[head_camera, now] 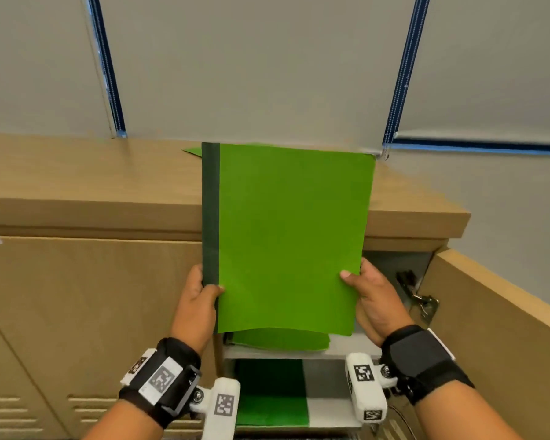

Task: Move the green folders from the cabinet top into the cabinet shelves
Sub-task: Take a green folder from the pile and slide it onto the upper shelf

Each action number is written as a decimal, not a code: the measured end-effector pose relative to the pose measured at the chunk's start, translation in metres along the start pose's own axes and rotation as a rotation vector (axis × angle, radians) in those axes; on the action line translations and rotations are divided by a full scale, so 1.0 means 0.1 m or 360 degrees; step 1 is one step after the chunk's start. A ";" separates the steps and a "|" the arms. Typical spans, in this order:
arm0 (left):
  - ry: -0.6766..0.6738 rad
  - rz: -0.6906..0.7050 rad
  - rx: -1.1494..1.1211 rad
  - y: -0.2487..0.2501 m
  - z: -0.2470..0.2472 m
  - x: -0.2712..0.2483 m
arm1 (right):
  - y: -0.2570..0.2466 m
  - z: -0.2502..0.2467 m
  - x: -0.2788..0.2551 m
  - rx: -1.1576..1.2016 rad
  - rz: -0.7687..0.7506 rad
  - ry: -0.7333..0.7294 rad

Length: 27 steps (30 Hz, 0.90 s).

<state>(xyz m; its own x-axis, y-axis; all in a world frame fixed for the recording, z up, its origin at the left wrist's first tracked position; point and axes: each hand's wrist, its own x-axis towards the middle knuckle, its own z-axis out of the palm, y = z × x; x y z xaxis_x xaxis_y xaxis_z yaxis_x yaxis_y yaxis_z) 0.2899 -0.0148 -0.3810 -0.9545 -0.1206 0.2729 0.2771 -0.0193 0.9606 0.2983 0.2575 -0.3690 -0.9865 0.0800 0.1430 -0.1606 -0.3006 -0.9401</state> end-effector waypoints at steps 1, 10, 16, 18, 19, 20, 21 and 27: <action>-0.0003 -0.0022 -0.0010 -0.11 0.01 -0.02 | 0.11 -0.04 0.01 0.0038 0.0044 -0.0007; 0.0044 -0.0216 0.0039 -0.82 0.12 -0.22 | 0.77 -0.39 0.12 0.0132 0.0361 0.0148; -0.0129 -0.0283 0.0415 -1.41 0.07 -0.46 | 1.16 -0.70 0.07 0.0030 0.0656 0.0187; -0.0187 -0.0350 0.0509 -1.45 0.12 -0.52 | 1.22 -0.79 0.05 -0.0131 0.0757 0.0154; -0.0209 -0.0354 0.0503 -1.46 0.14 -0.53 | 1.24 -0.82 0.04 -0.0175 0.0774 0.0149; -0.0236 -0.0325 0.0492 -1.49 0.17 -0.52 | 1.26 -0.85 0.05 -0.0191 0.0762 0.0140; -0.0244 -0.0325 0.0514 -1.49 0.20 -0.50 | 1.26 -0.86 0.06 -0.0203 0.0737 0.0142; -0.0277 -0.0301 0.0638 -1.63 0.21 -0.26 | 1.42 -0.92 0.28 -0.0440 0.0583 0.0382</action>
<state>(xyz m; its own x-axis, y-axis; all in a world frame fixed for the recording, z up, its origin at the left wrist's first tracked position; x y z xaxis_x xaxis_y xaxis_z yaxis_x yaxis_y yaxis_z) 0.2673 0.0123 -0.5433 -0.9979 0.0168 0.0630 0.0648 0.3636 0.9293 0.2507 0.3047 -0.5270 -0.9361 0.2420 -0.2552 0.2402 -0.0899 -0.9665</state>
